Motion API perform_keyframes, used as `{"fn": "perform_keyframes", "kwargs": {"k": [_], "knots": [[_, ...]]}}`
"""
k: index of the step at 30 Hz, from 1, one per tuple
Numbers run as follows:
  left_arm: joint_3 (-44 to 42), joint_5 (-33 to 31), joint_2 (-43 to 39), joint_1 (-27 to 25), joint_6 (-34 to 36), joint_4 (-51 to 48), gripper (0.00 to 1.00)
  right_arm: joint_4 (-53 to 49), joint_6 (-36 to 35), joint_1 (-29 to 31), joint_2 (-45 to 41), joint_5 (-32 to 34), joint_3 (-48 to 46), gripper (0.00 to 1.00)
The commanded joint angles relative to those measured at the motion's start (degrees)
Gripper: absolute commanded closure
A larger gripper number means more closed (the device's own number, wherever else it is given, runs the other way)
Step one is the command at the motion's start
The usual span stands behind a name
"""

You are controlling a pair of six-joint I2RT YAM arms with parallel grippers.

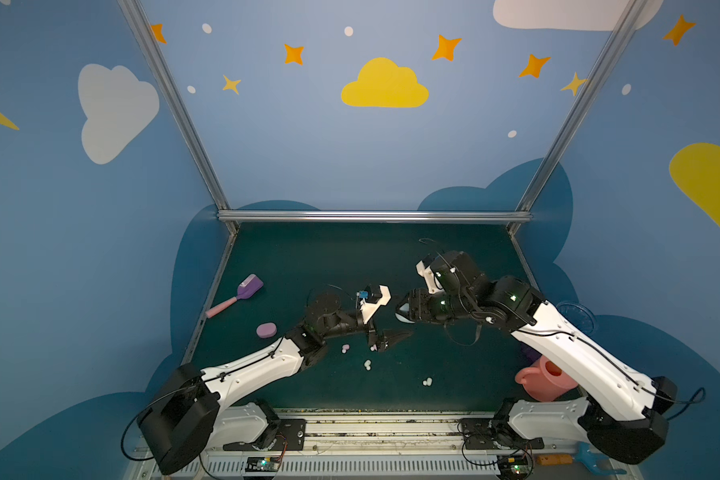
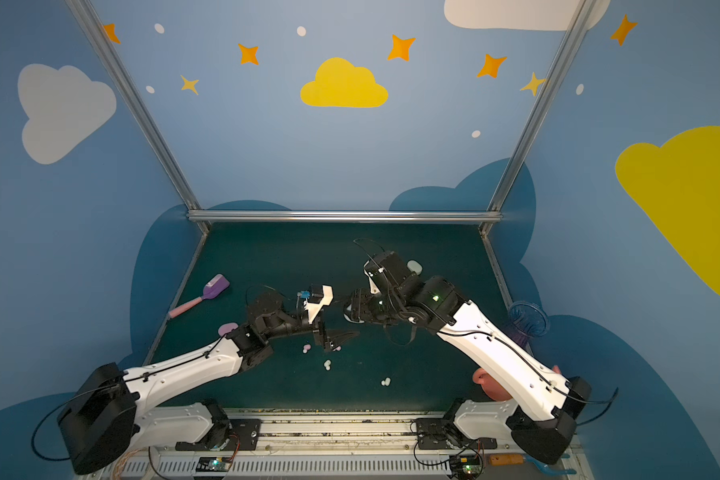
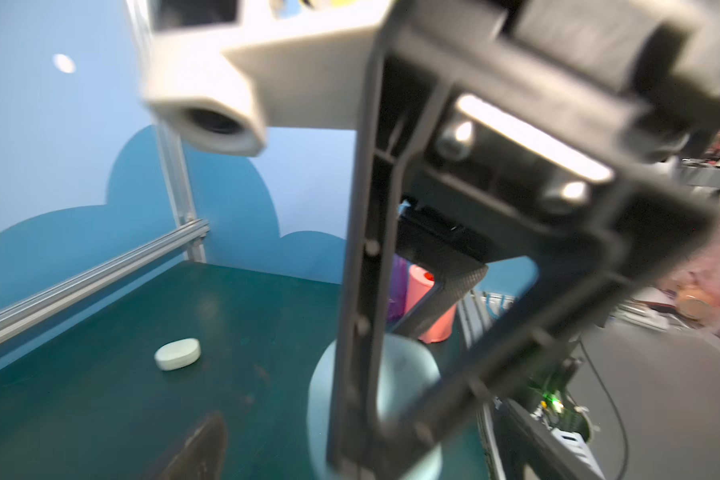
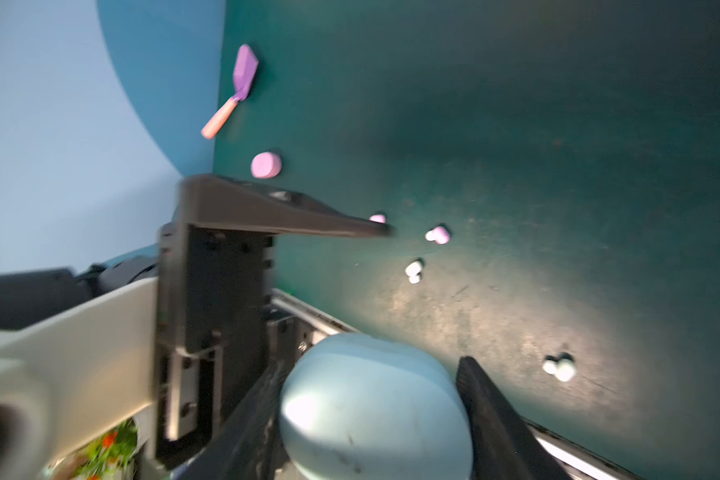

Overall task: Insert the wireless bluetooth earbuds into the charging case
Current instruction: 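Grip the closed case with the right gripper while the left gripper opens and withdraws, then lower the closed light-blue case onto the table with the right gripper and release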

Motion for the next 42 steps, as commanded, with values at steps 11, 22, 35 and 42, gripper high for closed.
{"fn": "perform_keyframes", "kwargs": {"k": [11, 22, 35, 42], "knots": [[-1.15, -31.48, -12.31, 1.68, -5.76, -23.84, 0.0, 2.5, -6.14, -17.4, -9.12, 5.32, -16.7, 0.47], [4.02, -30.83, -12.99, 8.81, -12.44, -40.67, 0.0, 12.66, -6.09, -32.72, -11.48, 6.9, -36.74, 0.47], [6.14, -23.87, -10.74, 14.06, -15.48, -42.82, 0.0, 20.27, -5.28, -40.21, -4.18, 6.81, -47.22, 0.47], [6.14, -23.45, -11.22, 15.07, -15.59, -43.05, 0.0, 22.38, -5.26, -40.49, -0.39, 6.16, -48.92, 0.46]]}}
